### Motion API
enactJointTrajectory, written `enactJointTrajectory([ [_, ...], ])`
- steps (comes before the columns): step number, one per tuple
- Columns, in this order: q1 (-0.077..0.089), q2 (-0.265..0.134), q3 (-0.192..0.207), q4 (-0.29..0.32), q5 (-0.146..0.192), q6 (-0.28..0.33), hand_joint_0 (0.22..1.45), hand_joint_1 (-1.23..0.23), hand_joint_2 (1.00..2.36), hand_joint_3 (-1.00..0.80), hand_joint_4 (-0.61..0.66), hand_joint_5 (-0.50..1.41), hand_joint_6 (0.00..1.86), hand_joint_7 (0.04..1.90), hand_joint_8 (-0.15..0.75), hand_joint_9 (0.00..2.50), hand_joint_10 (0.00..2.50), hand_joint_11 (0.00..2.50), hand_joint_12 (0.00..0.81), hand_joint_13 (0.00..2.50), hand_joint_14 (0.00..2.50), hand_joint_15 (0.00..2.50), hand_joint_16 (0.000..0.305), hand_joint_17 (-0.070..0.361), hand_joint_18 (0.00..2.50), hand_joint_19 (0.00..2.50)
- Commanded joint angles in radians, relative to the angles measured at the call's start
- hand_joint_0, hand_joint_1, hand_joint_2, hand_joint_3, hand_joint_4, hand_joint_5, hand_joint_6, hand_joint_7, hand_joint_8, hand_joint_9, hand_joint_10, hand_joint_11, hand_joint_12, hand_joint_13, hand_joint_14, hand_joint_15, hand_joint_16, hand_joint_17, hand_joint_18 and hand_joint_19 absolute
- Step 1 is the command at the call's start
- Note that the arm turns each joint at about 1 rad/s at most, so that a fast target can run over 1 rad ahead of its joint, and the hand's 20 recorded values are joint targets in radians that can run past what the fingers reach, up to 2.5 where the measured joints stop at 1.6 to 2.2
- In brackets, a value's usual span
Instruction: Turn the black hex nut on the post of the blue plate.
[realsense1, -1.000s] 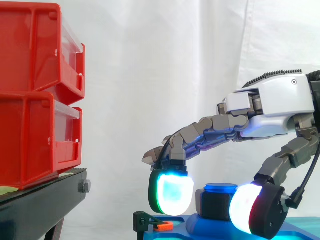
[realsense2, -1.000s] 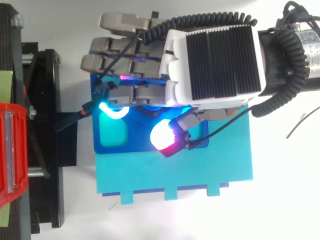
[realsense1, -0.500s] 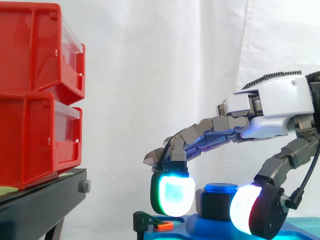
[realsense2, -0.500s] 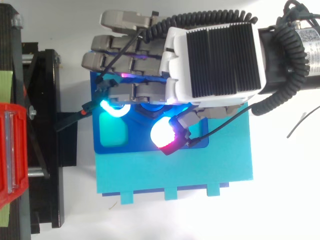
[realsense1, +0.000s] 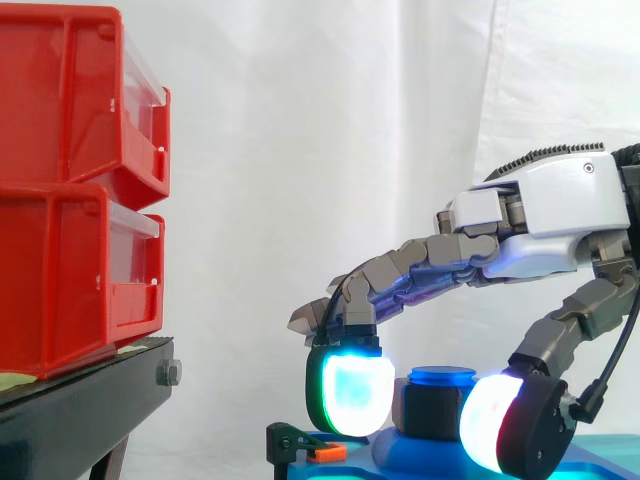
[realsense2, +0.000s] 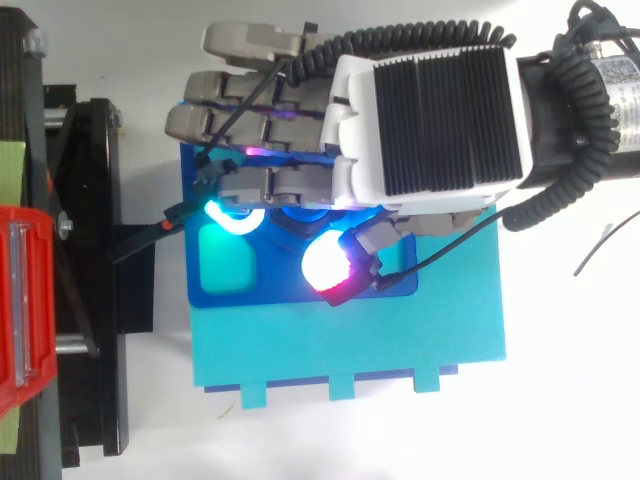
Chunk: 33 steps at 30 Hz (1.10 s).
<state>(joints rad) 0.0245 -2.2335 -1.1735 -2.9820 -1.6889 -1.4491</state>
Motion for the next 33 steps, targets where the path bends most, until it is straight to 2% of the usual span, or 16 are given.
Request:
enactJointTrajectory([
  [1, 0.0, 0.0, 0.0, 0.0, 0.0, 0.001, 0.59, -0.8, 1.01, -0.41, 0.17, -0.19, 0.5, 1.08, 0.207, 0.24, 0.0, 0.0, 0.329, 0.2, 0.0, 0.0, 0.045, 0.102, 0.06, 0.0],
  [33, 0.0, 0.0, -0.002, 0.0, 0.0, -0.001, 0.62, -0.81, 1.01, -0.41, 0.16, -0.18, 0.5, 1.15, 0.206, 0.28, 0.0, 0.0, 0.328, 0.23, 0.0, 0.0, 0.045, 0.1, 0.11, 0.0],
])
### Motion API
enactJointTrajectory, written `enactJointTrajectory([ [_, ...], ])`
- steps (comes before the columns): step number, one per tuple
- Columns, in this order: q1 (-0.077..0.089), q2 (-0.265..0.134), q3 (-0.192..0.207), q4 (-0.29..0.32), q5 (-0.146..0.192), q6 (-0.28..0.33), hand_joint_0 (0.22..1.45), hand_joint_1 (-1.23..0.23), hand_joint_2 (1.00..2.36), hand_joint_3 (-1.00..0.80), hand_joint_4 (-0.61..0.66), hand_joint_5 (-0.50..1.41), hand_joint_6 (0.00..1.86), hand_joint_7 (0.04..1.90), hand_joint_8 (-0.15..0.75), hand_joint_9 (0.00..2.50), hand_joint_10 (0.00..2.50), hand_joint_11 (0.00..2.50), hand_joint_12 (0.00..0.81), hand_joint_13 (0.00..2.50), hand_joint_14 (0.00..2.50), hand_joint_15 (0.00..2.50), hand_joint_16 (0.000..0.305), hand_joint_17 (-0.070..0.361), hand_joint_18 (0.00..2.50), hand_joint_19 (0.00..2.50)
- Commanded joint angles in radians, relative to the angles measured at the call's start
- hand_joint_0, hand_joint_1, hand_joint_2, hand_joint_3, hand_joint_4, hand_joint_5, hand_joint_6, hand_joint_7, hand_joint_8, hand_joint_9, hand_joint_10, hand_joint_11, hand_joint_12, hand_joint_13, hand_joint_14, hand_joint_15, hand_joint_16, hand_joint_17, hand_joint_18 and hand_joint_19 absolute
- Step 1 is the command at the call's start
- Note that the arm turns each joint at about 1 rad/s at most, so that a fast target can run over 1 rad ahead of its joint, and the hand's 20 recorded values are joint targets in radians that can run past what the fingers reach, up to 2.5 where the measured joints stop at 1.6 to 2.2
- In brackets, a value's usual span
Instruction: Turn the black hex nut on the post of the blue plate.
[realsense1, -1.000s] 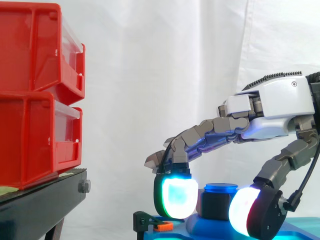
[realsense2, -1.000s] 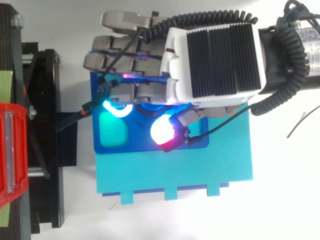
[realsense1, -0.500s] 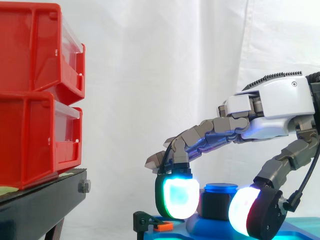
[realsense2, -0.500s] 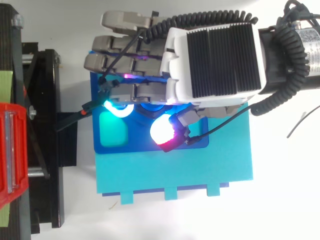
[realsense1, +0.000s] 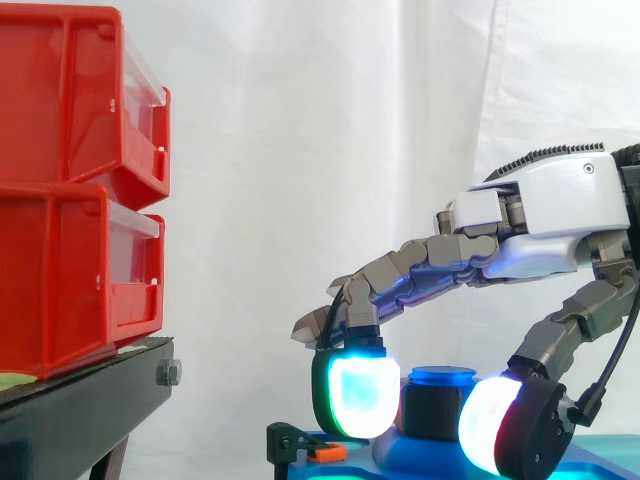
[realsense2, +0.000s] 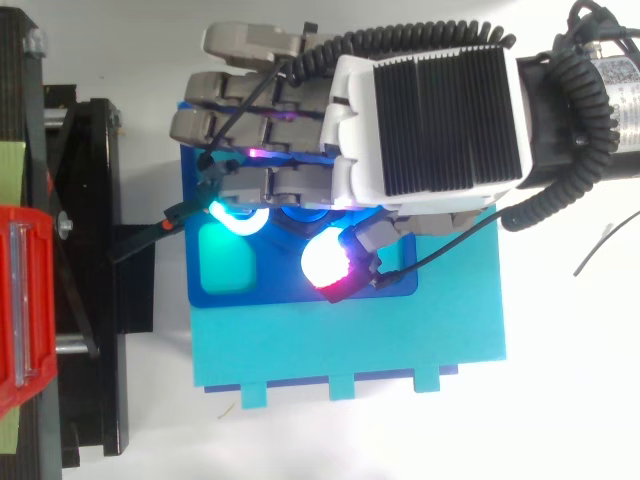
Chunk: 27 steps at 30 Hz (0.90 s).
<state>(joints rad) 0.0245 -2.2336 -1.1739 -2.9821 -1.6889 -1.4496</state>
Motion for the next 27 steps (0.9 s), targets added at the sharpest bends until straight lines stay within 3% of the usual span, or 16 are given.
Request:
enactJointTrajectory([
  [1, 0.0, 0.0, -0.001, 0.0, 0.0, 0.0, 0.62, -0.82, 1.01, -0.41, 0.16, -0.18, 0.5, 1.15, 0.206, 0.28, 0.0, 0.0, 0.328, 0.24, 0.0, 0.0, 0.045, 0.101, 0.11, 0.0],
  [21, 0.0, 0.0, -0.001, -0.002, 0.0, 0.0, 0.58, -0.79, 1.0, -0.44, 0.16, -0.18, 0.5, 1.17, 0.21, 0.29, 0.0, 0.0, 0.328, 0.25, 0.0, 0.0, 0.045, 0.1, 0.13, 0.0],
  [27, 0.006, 0.002, 0.002, -0.002, 0.002, 0.002, 0.49, -0.75, 1.0, -0.5, 0.19, -0.22, 0.5, 1.0, 0.222, 0.27, 0.0, 0.0, 0.348, 0.23, 0.0, 0.0, 0.05, 0.111, 0.11, 0.01],
])
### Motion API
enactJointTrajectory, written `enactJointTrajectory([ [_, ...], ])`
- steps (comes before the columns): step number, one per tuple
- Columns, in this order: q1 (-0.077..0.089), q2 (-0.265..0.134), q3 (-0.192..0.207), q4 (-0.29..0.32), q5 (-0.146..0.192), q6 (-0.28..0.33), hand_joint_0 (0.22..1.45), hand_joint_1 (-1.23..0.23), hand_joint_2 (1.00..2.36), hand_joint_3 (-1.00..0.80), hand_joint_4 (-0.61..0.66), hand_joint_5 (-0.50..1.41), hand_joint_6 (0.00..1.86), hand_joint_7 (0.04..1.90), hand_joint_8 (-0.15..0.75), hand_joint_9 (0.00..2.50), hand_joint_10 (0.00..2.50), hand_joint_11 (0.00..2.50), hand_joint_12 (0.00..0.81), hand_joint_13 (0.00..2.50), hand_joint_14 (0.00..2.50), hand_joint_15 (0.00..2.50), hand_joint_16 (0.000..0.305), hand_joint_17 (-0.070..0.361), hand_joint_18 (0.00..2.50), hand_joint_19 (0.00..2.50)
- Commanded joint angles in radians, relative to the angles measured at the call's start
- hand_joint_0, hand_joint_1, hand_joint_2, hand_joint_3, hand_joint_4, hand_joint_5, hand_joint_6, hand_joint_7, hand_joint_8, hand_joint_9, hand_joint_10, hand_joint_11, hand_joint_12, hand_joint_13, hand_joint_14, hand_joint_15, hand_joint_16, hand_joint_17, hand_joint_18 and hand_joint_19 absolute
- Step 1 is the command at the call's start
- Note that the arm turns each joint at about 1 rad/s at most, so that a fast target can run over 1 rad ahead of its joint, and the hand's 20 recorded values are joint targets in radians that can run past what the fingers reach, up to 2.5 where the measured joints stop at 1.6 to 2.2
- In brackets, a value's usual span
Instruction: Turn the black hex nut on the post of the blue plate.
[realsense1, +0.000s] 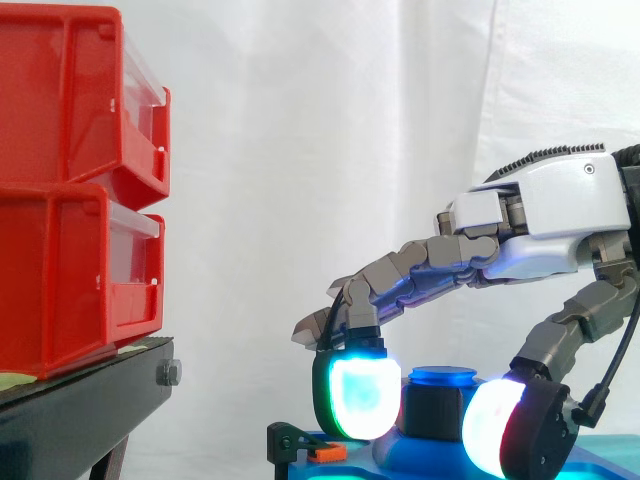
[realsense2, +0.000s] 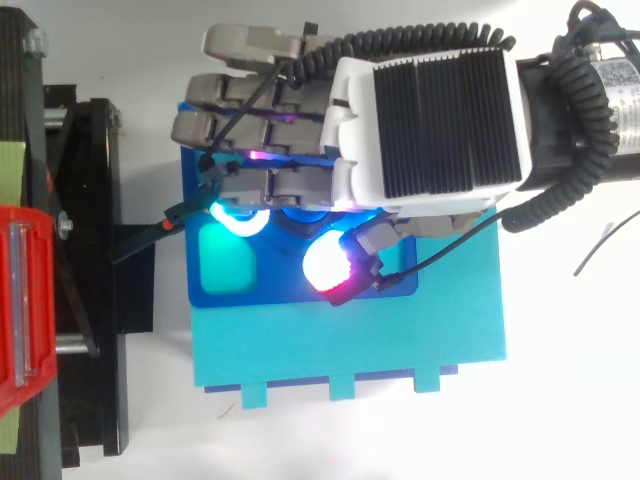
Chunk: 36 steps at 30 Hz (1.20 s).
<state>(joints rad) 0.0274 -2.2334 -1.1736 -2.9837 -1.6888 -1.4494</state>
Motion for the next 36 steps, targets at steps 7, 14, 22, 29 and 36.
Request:
enactJointTrajectory([
  [7, 0.011, 0.001, 0.089, -0.063, 0.003, 0.001, 0.45, -0.71, 1.0, -0.5, 0.14, -0.26, 0.5, 0.82, 0.221, 0.18, 0.0, 0.0, 0.362, 0.16, 0.0, 0.0, 0.054, 0.122, 0.03, 0.02],
  [14, 0.023, 0.009, 0.169, -0.21, 0.008, 0.0, 0.43, -0.62, 1.0, -0.5, 0.12, -0.27, 0.5, 0.76, 0.215, 0.1, 0.0, 0.0, 0.363, 0.08, 0.0, 0.0, 0.056, 0.126, 0.0, 0.03],
  [22, 0.034, 0.141, 0.04, -0.212, 0.08, 0.038, 0.5, -0.55, 1.0, -0.5, 0.15, -0.23, 0.5, 0.69, 0.19, 0.09, 0.0, 0.0, 0.339, 0.04, 0.0, 0.0, 0.051, 0.115, 0.0, 0.04],
  [29, 0.039, 0.285, -0.143, -0.124, 0.109, 0.129, 0.49, -0.51, 1.0, -0.5, 0.17, -0.22, 0.5, 0.68, 0.19, 0.08, 0.0, 0.0, 0.34, 0.0, 0.0, 0.0, 0.052, 0.116, 0.0, 0.03],
  [36, 0.042, 0.422, -0.362, 0.031, 0.139, 0.175, 0.49, -0.51, 1.0, -0.5, 0.17, -0.22, 0.5, 0.68, 0.19, 0.08, 0.0, 0.0, 0.343, 0.0, 0.0, 0.0, 0.052, 0.117, 0.0, 0.04],
])
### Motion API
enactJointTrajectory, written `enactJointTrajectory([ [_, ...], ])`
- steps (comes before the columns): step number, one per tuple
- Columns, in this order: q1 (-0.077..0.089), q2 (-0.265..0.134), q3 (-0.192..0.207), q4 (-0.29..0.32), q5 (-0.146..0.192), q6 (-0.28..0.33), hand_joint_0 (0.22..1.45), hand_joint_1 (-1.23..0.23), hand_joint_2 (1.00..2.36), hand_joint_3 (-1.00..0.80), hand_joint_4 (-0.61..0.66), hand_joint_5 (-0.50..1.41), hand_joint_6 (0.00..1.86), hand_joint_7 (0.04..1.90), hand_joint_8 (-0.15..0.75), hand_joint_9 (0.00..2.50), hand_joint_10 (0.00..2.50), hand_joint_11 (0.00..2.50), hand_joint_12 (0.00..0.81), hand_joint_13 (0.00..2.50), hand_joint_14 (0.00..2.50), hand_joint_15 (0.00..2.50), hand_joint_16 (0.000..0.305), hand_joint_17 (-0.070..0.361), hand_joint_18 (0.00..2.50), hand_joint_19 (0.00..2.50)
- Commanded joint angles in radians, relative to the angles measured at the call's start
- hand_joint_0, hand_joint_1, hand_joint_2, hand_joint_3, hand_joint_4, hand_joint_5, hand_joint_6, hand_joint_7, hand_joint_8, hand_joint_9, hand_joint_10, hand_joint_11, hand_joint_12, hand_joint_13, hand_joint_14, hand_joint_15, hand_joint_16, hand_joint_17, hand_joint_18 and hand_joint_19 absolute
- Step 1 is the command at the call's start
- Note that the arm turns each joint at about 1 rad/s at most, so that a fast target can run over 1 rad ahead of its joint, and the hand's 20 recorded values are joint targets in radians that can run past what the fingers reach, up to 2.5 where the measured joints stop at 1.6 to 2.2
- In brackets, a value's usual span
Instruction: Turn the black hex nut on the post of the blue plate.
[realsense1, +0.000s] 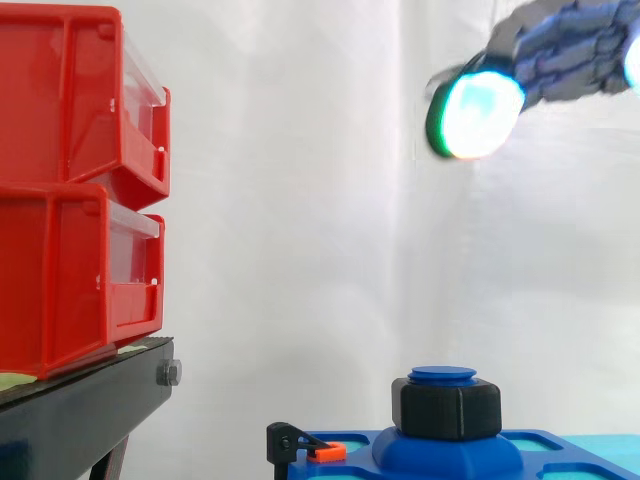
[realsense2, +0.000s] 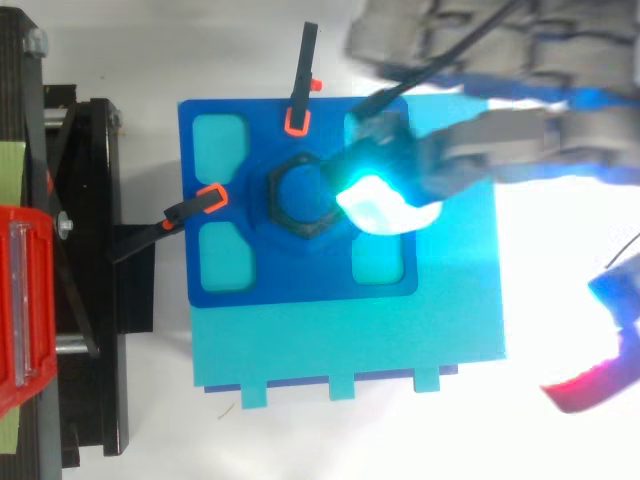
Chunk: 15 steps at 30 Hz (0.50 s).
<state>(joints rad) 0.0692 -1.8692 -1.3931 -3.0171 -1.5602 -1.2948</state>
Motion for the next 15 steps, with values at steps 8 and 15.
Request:
enactJointTrajectory([
  [8, -0.006, 0.091, -0.169, 0.035, 0.019, 0.123, 0.48, -0.51, 1.0, -0.5, 0.12, -0.24, 0.5, 0.65, 0.17, 0.0, 0.0, 0.0, 0.345, 0.0, 0.0, 0.0, 0.054, 0.121, 0.0, 0.04],
  [15, -0.014, 0.091, -0.169, 0.003, 0.034, 0.324, 0.47, -0.51, 1.0, -0.5, 0.11, -0.25, 0.5, 0.64, 0.159, 0.0, 0.0, 0.0, 0.341, 0.0, 0.0, 0.0, 0.055, 0.124, 0.0, 0.02],
])
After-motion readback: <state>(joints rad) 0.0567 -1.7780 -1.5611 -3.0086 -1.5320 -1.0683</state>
